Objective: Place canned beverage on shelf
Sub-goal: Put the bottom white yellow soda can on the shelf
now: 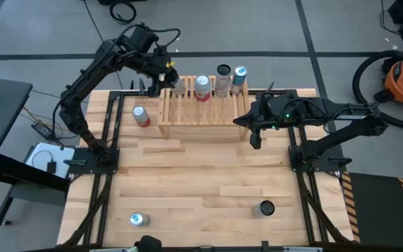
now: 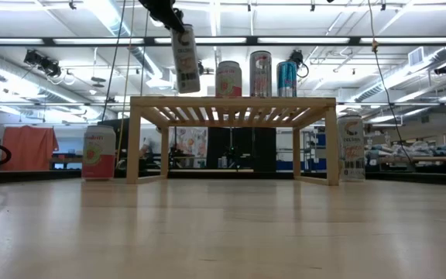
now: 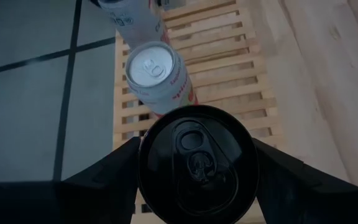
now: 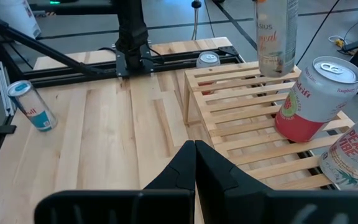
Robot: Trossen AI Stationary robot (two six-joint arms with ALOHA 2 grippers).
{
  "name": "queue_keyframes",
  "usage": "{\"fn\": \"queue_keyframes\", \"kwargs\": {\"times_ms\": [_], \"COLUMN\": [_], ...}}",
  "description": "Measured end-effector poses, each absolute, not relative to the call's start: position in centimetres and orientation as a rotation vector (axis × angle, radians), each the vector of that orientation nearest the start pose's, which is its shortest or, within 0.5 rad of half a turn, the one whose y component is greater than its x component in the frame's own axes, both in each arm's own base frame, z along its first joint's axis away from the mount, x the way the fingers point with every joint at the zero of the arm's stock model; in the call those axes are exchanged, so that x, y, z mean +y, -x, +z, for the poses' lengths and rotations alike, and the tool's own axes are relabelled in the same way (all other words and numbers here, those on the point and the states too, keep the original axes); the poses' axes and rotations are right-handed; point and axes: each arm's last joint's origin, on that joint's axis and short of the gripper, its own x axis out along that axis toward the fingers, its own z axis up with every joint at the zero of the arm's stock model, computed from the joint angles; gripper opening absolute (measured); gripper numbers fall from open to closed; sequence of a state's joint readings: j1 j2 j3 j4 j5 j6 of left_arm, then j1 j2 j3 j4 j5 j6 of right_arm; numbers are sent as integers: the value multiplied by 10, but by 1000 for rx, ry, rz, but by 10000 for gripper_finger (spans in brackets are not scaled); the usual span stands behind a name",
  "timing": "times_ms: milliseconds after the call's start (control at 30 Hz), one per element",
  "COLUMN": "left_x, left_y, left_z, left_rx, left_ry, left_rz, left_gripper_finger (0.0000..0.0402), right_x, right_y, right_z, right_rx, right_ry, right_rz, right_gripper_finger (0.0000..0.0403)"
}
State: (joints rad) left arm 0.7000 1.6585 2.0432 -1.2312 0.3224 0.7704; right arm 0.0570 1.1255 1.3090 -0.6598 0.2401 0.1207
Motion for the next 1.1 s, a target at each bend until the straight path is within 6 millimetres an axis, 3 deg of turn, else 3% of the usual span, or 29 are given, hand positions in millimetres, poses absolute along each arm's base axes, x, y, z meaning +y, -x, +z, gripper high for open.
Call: {"fn": "queue_keyframes", "kwargs": {"times_ms": [367, 633, 1100], "left_x": [193, 193, 201], "left_y": [-240, -241, -251], "left_z": [441, 432, 418], "left_rx": [773, 838, 901], "left_ry": [-180, -66, -18], "left_rz": [-16, 1, 2], "left_gripper_finger": [264, 269, 270], "right_x": [6, 6, 10], "right_y": [-222, -222, -222], "right_z": [402, 402, 402], "right_rx": [452, 453, 454], "right_ry": [-52, -50, -50], "right_rz": [-208, -201, -171], "right_gripper_finger": [10, 10, 10]}}
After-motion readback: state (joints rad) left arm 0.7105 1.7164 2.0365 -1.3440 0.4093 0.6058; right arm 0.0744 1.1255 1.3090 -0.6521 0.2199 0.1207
